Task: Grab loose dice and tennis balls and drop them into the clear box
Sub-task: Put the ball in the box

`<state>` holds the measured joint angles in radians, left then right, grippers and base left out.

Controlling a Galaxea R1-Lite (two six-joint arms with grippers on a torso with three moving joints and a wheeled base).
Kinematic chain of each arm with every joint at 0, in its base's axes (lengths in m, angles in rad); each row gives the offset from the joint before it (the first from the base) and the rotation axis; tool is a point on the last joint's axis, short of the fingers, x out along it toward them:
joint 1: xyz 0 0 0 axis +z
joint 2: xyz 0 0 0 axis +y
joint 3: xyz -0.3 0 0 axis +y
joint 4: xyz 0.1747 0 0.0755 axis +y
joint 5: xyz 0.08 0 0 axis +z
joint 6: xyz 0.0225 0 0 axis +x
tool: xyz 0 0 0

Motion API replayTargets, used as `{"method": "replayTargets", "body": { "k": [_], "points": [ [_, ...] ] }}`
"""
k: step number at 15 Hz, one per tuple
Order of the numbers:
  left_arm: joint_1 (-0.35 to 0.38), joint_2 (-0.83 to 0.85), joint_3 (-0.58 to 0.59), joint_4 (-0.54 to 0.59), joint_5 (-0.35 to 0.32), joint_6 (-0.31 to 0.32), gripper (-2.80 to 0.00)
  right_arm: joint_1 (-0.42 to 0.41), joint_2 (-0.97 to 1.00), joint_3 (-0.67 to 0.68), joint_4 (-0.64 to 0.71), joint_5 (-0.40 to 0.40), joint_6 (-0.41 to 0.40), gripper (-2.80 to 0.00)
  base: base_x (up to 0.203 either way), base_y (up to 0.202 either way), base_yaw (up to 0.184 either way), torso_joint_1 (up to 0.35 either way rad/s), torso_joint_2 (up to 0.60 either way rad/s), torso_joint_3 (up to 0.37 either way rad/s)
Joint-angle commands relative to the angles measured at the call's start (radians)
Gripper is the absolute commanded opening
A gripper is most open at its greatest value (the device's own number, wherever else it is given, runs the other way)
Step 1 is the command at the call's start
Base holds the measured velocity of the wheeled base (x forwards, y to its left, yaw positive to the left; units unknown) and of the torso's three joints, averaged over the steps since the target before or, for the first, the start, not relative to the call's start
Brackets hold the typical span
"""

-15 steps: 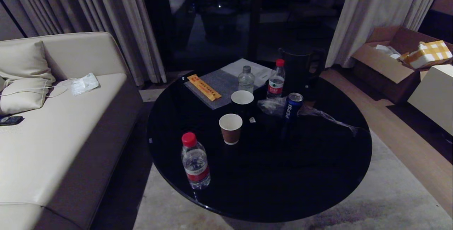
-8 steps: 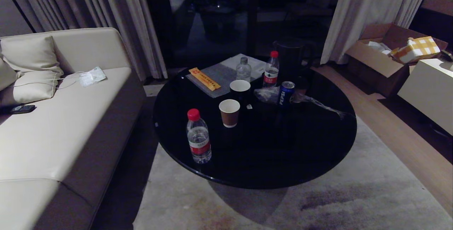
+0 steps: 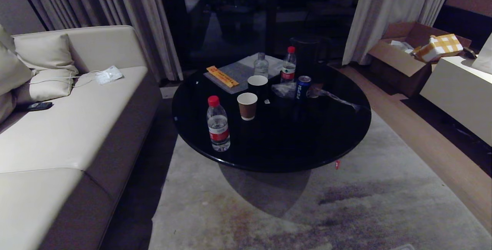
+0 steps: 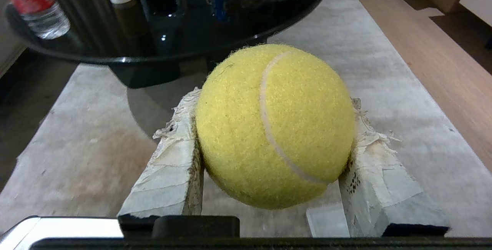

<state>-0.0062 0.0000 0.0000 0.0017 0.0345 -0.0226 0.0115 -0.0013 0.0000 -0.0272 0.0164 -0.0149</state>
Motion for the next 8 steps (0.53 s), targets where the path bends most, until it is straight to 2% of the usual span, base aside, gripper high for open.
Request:
{"method": "replayTargets", "body": {
  "k": [1,8],
  "points": [
    [0.000,0.002,0.002,0.000,0.001,0.000,-2.80,0.001,0.001,0.010,0.000,0.000,0.000,-2.80,-0.189,0.000,0.000,0.000,0.00,0.006],
    [0.000,0.002,0.002,0.000,0.001,-0.002,-2.80,0.001,0.001,0.010,0.000,0.000,-0.001,-2.80,-0.184,0.000,-0.001,0.002,0.00,0.004]
  ]
}}
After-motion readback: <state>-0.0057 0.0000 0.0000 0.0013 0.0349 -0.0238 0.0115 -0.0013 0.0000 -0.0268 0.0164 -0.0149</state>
